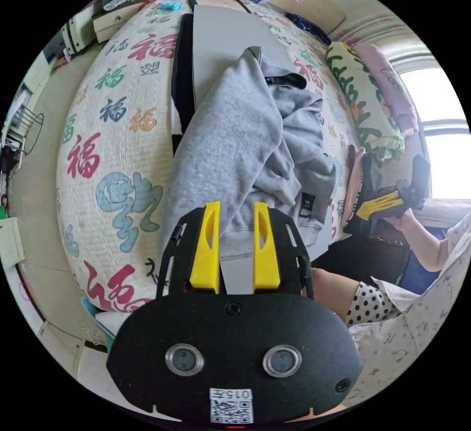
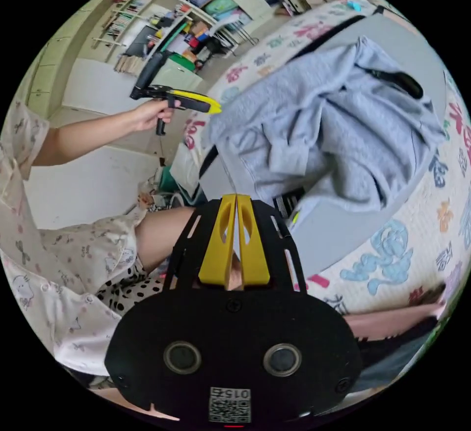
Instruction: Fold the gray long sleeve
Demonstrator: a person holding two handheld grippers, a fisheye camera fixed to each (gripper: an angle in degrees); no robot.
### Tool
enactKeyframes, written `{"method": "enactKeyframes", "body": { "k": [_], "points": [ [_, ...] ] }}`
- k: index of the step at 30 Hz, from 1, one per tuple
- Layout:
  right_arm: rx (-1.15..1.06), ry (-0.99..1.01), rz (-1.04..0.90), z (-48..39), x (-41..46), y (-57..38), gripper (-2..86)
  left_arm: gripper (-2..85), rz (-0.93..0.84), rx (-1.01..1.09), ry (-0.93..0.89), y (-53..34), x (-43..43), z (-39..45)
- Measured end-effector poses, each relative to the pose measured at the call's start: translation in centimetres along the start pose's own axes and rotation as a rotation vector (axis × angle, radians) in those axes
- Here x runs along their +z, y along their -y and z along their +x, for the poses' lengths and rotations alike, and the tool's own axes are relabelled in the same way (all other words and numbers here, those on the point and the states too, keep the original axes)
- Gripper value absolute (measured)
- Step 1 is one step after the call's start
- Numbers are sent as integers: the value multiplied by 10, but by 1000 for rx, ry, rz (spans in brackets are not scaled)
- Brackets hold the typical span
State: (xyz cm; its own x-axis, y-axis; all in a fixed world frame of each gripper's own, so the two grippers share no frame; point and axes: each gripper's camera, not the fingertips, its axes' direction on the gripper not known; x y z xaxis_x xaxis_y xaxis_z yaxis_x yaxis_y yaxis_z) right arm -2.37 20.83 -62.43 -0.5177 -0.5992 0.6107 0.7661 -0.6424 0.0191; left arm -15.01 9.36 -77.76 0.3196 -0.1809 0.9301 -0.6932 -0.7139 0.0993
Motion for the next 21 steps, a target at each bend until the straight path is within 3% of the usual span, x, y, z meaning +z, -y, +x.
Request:
{"method": "enactKeyframes", "body": {
  "k": [2,5,12,15,17,21],
  "points": [
    [218,-107,-157,9,39,-8,83,121,-47,-22,36,-29,26,11],
    [472,-96,-141,26,60,-21,132,132,-90,65,136,-35,53,36],
    [631,-120,-143,42,102,-6,133,128,-132,283,416,-19,98,82],
    [721,-73,-95,47,121,4,116,88,-156,301,396,-16,109,87],
    [797,-45,-35,46,131,7,90,28,-176,283,259,-12,100,84],
    [811,16,13,37,129,6,56,3,-123,190,181,-18,63,71]
  ]
}}
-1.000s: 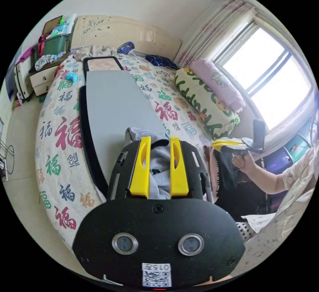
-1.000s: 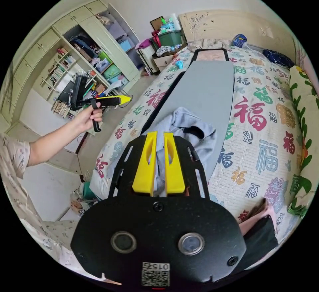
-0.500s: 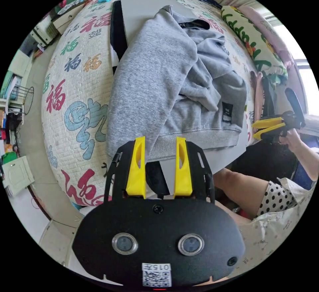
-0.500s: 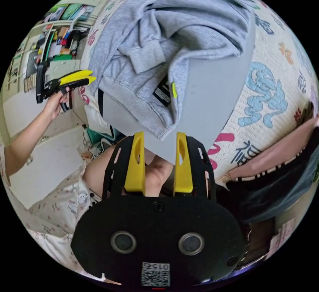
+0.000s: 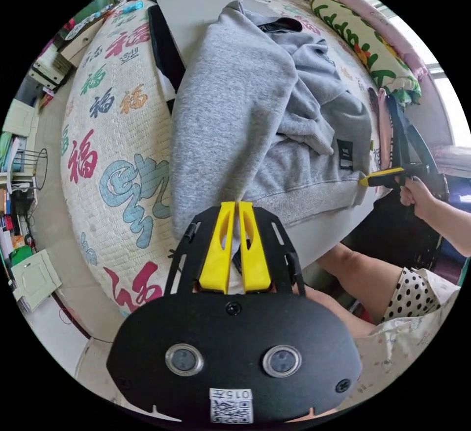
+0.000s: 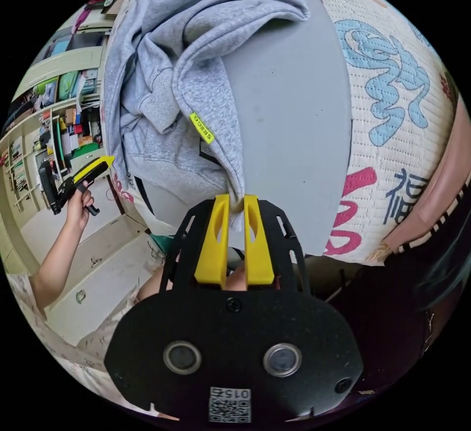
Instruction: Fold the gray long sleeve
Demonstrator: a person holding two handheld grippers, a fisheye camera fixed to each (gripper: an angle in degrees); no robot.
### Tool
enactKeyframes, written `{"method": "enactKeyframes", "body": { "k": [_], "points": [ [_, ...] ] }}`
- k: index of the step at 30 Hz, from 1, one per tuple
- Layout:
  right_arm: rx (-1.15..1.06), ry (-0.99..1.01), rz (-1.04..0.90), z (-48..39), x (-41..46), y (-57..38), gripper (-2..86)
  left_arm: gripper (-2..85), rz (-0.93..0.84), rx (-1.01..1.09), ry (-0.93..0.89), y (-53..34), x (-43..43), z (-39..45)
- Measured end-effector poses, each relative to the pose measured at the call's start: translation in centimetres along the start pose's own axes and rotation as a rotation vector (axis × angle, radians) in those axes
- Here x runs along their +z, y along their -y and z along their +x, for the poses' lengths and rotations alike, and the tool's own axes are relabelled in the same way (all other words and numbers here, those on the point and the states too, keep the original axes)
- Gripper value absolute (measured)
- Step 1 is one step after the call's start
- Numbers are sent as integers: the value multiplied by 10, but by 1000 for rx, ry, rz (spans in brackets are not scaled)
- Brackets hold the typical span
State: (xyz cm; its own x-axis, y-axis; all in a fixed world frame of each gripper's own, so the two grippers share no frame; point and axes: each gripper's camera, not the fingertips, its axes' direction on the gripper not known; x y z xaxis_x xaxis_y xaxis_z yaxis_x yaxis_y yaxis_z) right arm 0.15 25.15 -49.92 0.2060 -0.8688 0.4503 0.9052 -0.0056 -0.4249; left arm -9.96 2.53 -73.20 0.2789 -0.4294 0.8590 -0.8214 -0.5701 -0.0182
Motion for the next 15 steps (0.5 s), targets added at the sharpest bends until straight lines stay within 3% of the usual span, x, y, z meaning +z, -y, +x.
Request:
{"method": "enactKeyframes", "body": {
  "k": [4,7,10,15],
  "points": [
    [-38,-8,23,3,-27,-24,45,-3,86,-128,-62,-30,-58,-29],
    [1,-125,1,12,-41,-47,44,-5,82,-230,-78,-64,-85,-47],
    [63,-304,-66,26,-30,-71,46,-5,-25,-296,-143,-106,-69,-51],
    [186,-204,-187,34,4,-89,57,-5,-246,-353,-165,-152,7,-7]
  ]
}}
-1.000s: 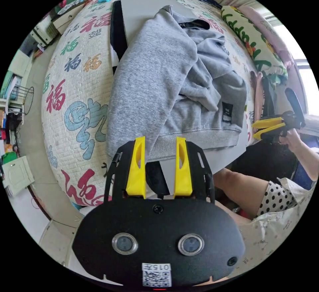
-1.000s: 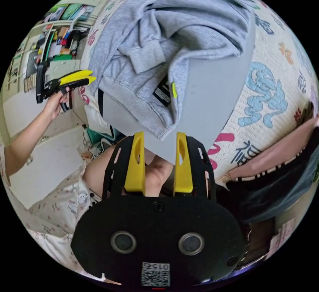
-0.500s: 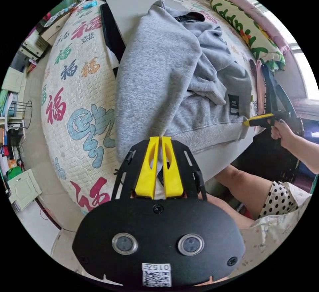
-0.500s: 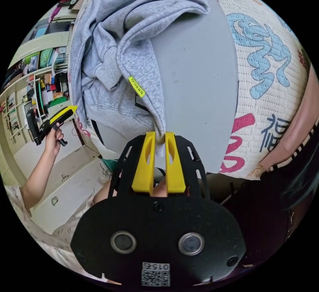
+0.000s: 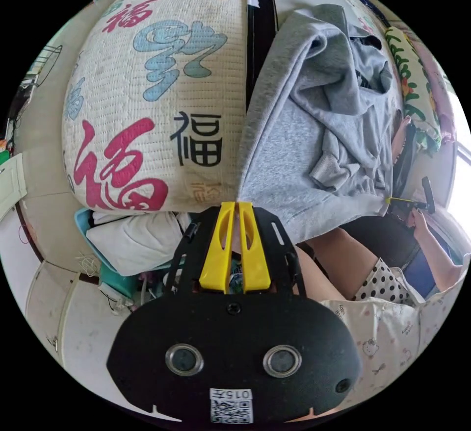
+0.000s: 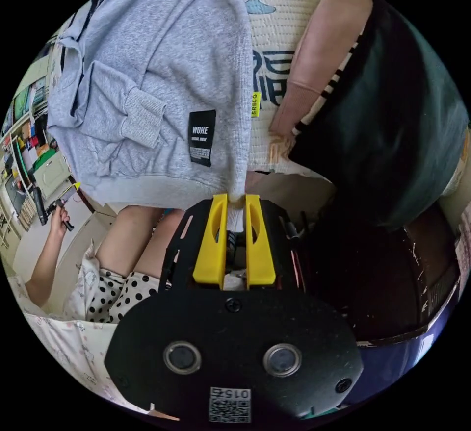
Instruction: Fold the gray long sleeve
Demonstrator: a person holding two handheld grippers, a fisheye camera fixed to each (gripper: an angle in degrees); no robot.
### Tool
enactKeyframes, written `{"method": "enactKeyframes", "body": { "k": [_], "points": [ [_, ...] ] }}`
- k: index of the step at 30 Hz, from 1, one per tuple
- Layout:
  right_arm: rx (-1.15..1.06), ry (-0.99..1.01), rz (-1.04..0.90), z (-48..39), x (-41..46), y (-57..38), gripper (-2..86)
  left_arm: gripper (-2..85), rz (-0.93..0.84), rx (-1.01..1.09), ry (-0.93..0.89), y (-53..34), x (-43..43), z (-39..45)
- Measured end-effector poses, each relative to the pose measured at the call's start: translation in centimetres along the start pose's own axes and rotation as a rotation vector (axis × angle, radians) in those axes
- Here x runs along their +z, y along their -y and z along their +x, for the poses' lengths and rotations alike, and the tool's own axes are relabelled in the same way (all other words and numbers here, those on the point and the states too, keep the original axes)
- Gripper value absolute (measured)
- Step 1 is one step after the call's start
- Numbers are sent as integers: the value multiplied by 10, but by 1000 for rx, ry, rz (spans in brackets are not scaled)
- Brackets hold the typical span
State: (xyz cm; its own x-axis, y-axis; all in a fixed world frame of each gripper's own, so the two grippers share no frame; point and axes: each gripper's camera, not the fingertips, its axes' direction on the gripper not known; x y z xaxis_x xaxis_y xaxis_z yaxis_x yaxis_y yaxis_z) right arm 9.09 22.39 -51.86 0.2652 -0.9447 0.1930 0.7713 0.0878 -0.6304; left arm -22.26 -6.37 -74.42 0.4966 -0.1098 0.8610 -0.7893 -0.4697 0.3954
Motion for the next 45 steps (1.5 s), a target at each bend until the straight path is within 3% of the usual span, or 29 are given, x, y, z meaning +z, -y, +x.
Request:
{"method": "enactKeyframes", "body": {
  "k": [6,8,11,14,21,25,45],
  "points": [
    [-149,-304,226,-94,-30,-32,6,-8,53,-50,149,-36,-27,28],
    [-253,-427,329,-149,-33,-23,-1,-8,165,-6,183,-50,-62,52],
    [-262,-599,423,-216,-21,10,-5,-8,335,48,147,-55,-91,104],
    [-215,-734,428,-277,8,45,-6,-9,417,-45,36,-37,-81,152],
    [-272,-739,389,-358,54,62,-8,-9,449,-285,-235,10,-30,230],
    [-331,-887,363,-384,81,61,-9,-9,421,-367,-224,9,-27,250],
    [-312,-807,350,-434,102,66,-6,-9,444,-337,-116,-18,-99,295]
  ]
}}
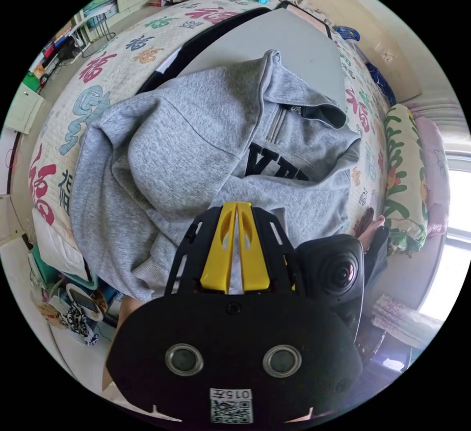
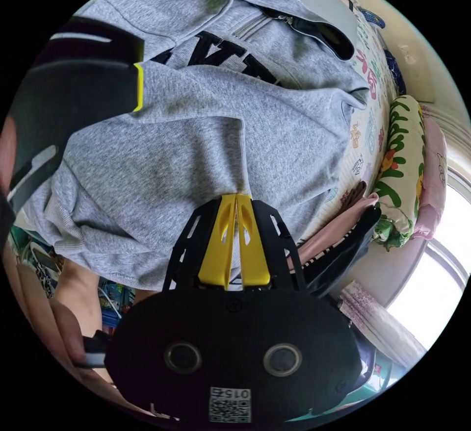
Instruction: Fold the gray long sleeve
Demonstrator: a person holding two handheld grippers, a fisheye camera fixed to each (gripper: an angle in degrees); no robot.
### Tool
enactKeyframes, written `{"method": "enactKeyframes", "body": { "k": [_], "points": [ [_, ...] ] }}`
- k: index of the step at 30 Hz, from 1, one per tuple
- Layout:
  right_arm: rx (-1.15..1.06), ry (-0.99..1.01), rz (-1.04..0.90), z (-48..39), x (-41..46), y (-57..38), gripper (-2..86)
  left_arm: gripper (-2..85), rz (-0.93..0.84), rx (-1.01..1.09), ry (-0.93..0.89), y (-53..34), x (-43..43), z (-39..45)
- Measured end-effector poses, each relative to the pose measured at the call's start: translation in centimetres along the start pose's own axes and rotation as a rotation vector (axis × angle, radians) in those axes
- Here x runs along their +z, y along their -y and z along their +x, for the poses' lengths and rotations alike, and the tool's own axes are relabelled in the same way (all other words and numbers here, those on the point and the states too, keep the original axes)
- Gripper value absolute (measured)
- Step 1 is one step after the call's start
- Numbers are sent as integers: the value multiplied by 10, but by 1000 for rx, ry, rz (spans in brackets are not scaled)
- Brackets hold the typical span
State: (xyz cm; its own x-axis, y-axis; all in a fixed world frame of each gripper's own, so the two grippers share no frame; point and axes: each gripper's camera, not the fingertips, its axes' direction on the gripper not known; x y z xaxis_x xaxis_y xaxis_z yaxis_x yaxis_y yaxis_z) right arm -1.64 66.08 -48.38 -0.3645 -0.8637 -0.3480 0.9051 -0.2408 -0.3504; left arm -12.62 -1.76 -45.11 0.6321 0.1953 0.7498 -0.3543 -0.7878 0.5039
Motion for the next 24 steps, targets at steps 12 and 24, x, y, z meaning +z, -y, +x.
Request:
{"method": "enactKeyframes", "body": {
  "k": [12,24],
  "points": [
    [-73,-4,-80,-17,-5,25,-6,-9,68,-1,38,20,-49,21],
    [-93,-43,-112,-32,-8,41,-6,-9,52,10,72,41,-72,27]
  ]
}}
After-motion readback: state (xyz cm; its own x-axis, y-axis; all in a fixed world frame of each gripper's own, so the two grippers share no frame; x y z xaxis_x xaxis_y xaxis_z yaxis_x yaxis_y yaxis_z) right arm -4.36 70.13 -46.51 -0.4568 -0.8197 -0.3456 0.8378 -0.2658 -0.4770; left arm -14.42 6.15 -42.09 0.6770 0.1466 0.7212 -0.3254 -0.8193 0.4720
